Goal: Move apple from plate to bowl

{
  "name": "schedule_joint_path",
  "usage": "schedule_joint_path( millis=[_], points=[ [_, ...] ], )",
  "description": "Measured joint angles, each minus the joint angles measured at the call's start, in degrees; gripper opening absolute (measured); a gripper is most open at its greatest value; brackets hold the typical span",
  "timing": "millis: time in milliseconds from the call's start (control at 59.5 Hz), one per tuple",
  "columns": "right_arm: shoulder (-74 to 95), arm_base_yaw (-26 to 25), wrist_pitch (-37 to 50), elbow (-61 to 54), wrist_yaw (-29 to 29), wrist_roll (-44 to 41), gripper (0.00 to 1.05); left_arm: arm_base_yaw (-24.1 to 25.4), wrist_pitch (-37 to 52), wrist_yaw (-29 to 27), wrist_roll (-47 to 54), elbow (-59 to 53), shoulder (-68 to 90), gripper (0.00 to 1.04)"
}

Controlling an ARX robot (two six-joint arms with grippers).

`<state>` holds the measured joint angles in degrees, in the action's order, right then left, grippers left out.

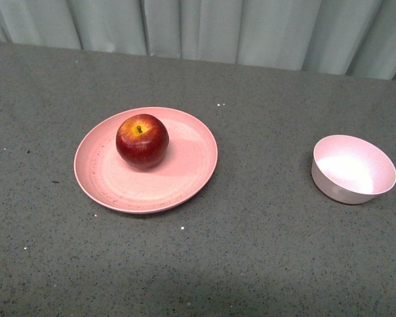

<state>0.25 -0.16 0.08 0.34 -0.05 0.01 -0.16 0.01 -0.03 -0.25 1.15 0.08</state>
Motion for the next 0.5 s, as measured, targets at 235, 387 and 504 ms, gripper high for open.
schedule_joint_path(
  millis=[235, 387, 504],
  points=[
    [0.00, 0.00, 0.00, 0.00, 0.00, 0.00, 0.95, 0.02, 0.00, 0.00, -0.02, 0.00, 0.00, 0.98],
    [0.00, 0.00, 0.00, 0.00, 0.00, 0.00, 0.95, 0.00, 0.00, 0.00, 0.00, 0.00, 0.00, 0.98],
    [0.00, 0.00, 0.00, 0.00, 0.00, 0.00, 0.95, 0.00, 0.00, 0.00, 0.00, 0.00, 0.00, 0.98]
  ],
)
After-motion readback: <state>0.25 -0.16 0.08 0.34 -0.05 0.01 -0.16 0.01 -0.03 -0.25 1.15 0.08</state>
